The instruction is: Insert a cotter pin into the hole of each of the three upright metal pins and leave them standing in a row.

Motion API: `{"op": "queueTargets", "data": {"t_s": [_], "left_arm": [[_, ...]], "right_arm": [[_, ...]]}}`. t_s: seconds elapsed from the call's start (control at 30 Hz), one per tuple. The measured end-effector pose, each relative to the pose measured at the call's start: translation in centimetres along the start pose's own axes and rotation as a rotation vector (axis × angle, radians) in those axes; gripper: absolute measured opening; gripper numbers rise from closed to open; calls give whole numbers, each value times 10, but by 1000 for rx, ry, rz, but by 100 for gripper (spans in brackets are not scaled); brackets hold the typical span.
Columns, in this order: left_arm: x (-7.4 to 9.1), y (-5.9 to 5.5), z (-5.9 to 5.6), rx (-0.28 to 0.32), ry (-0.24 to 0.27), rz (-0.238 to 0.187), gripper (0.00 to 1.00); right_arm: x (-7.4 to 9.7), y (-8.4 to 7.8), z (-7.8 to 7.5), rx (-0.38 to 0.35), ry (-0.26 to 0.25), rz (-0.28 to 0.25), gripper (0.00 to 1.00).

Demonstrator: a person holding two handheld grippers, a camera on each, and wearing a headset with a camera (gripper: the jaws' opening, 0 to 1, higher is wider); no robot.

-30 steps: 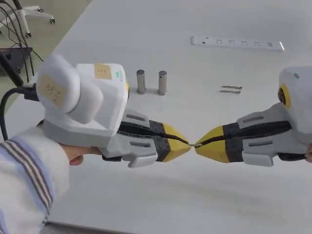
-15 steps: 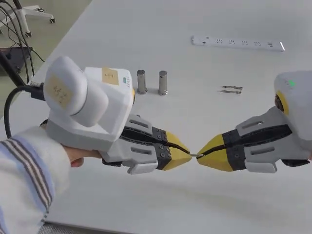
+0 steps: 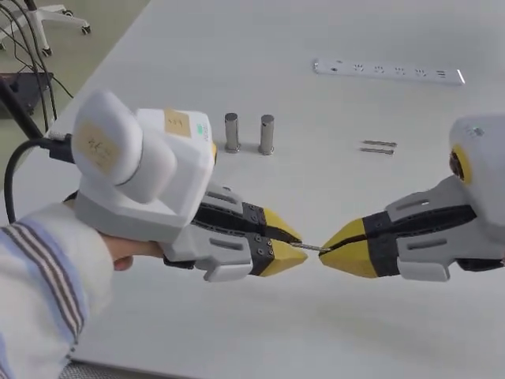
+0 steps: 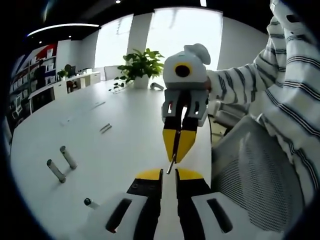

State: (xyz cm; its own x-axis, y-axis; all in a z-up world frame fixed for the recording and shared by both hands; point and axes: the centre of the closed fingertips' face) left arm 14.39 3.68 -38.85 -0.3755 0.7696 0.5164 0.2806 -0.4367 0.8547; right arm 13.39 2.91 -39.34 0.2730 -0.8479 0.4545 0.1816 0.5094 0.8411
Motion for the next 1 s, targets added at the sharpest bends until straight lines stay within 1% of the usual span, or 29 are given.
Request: {"op": "queueTargets", "data": {"t_s": [0.07,0.13,0.17,0.23,0.27,0.33,0.37,0.4,0.47,0.57,0.67,0.7,0.8,0.9,1.0], "left_arm": [[2,-3,7,0,25,4,13],[6,-4,15,12,47,4,15],[8,-6,21,14,66,5,15],[11,-9,32,8,103,10,18],[13,-10,41,2,137,9,21],[18,-13,52,0,168,9,25],[20,-14,57,-2,180,7,26],[23,-16,65,-3,204,7,27],[27,-20,76,-7,233,14,27],[32,-27,90,-20,266,29,28],[35,-32,102,-38,286,42,27],[36,-34,107,-46,293,47,27],[36,-38,114,-64,298,62,25],[33,-42,119,-91,282,78,22],[29,-45,121,-107,254,94,19]], "right_arm": [[-1,0,-4,-3,-13,0,0],[-2,2,-9,-6,-33,-9,0],[-2,4,-13,-5,-51,-13,0],[-2,4,-24,14,-104,-9,0],[-3,2,-29,9,-121,4,0],[-5,1,-37,26,-157,19,0],[-6,0,-40,30,-167,26,0],[-7,0,-45,43,-185,41,0],[-11,-2,-51,56,-203,64,0],[-17,-1,-57,59,-217,72,0],[-21,0,-64,65,-236,83,0],[-23,-1,-68,73,-249,95,0],[-27,-2,-75,80,-269,121,0],[-32,-1,-80,80,-276,124,0],[-34,-1,-90,103,-292,146,0]]}}
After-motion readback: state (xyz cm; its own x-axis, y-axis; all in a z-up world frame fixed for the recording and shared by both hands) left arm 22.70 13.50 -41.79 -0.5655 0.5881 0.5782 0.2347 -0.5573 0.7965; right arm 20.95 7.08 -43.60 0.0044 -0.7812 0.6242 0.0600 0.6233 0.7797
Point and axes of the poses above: the centre of the closed fingertips' face, and the gripper's own axes: x roughly backward along the fingers, z roughly to its left, y roughly out of its top, and after that the axes turned 10 degrees about y, right-handed
